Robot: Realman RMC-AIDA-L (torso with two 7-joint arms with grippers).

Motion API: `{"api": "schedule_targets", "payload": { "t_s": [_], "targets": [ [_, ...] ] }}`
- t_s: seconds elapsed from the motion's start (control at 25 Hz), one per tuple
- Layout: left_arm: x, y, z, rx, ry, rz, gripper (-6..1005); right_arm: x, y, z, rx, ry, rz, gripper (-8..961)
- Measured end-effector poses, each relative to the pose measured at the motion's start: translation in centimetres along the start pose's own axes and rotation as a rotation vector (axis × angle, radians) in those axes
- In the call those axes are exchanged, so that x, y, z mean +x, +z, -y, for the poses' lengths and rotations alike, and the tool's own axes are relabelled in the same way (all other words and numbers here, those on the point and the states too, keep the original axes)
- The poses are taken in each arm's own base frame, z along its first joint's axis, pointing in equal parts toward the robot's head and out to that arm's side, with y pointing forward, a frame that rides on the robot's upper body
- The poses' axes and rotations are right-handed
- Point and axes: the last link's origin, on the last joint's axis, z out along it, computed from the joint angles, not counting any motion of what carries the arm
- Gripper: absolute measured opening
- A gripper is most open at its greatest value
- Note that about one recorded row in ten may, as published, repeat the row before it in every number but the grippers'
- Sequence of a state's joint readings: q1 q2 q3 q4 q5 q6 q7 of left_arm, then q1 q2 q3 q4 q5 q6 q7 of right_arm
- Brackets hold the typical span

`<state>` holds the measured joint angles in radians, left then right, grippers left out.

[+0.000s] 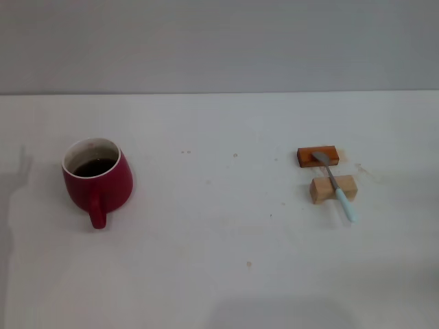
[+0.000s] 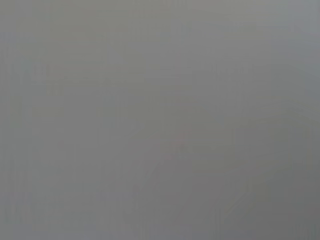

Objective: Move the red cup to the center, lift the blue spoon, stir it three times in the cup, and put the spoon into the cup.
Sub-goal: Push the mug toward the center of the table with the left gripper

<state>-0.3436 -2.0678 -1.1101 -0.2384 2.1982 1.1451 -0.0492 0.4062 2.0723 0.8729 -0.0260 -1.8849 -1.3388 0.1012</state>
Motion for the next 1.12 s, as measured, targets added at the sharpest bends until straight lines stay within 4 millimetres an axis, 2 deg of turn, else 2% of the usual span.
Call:
{"api": "schedule_targets", "payload": {
  "t_s": [1.0,1.12],
  "targets": [
    [-0.21,0.06,-0.17,-0.011,0.016,0.015,854,-0.17,0.47,-0.04,0.0,0.0,0.004,426],
    [-0.37,0.07,-0.19,-0.016,0.025,0.026,718,-0.2,0.49,-0.03,0.001,0.0,0.006,427]
  ]
}}
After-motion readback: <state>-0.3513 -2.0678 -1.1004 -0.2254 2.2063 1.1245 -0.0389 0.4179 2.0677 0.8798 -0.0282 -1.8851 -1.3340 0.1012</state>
